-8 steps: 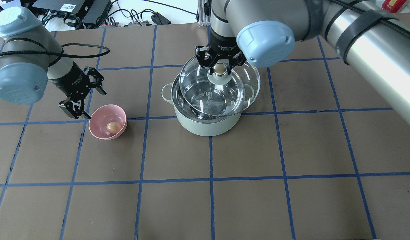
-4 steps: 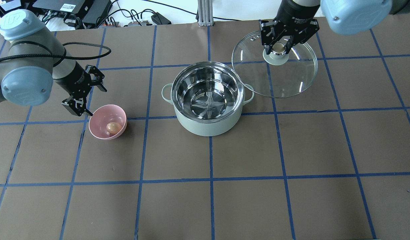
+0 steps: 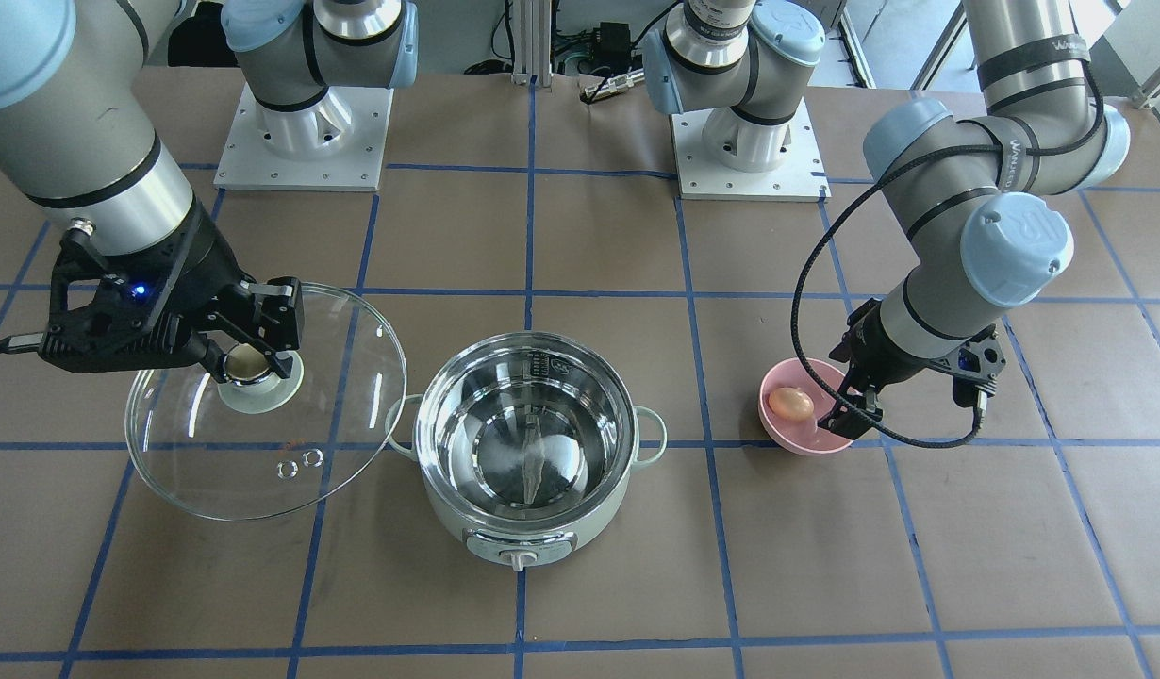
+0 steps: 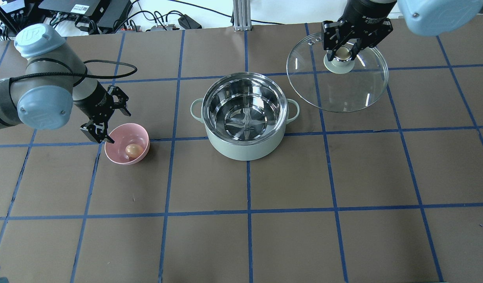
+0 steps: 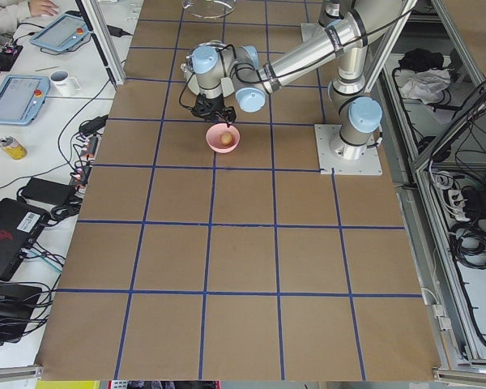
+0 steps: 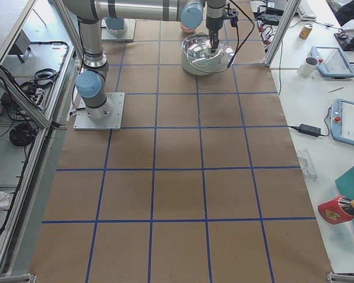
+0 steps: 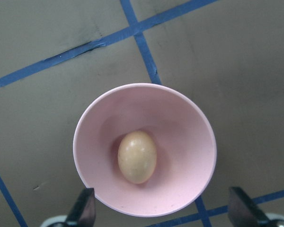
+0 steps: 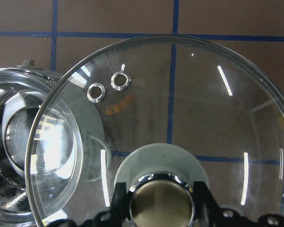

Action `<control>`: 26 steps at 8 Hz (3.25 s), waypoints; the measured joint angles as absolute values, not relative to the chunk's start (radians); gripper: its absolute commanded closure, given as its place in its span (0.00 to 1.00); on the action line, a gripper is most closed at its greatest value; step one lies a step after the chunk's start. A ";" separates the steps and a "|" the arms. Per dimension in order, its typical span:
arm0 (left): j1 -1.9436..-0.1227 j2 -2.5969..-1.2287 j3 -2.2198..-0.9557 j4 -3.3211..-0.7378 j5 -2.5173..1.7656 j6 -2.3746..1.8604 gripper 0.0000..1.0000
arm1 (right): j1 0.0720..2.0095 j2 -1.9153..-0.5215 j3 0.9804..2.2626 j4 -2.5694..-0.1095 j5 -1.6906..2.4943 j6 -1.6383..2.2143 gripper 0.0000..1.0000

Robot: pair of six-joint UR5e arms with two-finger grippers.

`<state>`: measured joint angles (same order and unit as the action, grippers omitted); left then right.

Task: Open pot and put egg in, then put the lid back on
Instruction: 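Lower the left gripper into the pink bowl and grasp the brown egg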

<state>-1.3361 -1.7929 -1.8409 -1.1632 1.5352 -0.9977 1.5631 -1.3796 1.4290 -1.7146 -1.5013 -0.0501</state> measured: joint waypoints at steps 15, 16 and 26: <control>-1.336 -1.914 -1.903 -1.039 1.546 -0.990 0.12 | 1.562 -1.384 1.462 -1.717 -1.515 -0.074 1.00; -1.336 -1.915 -1.905 -1.037 1.544 -0.989 0.12 | 1.562 -1.383 1.463 -1.720 -1.510 -0.075 1.00; -1.336 -1.916 -1.940 -0.999 1.522 -0.985 0.26 | 1.563 -1.385 1.502 -1.726 -1.517 -0.071 1.00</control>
<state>-1.3361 -1.9164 -1.9405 -0.9987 1.5216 -0.9847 1.5631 -1.3851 1.5025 -1.7258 -1.5165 -0.0712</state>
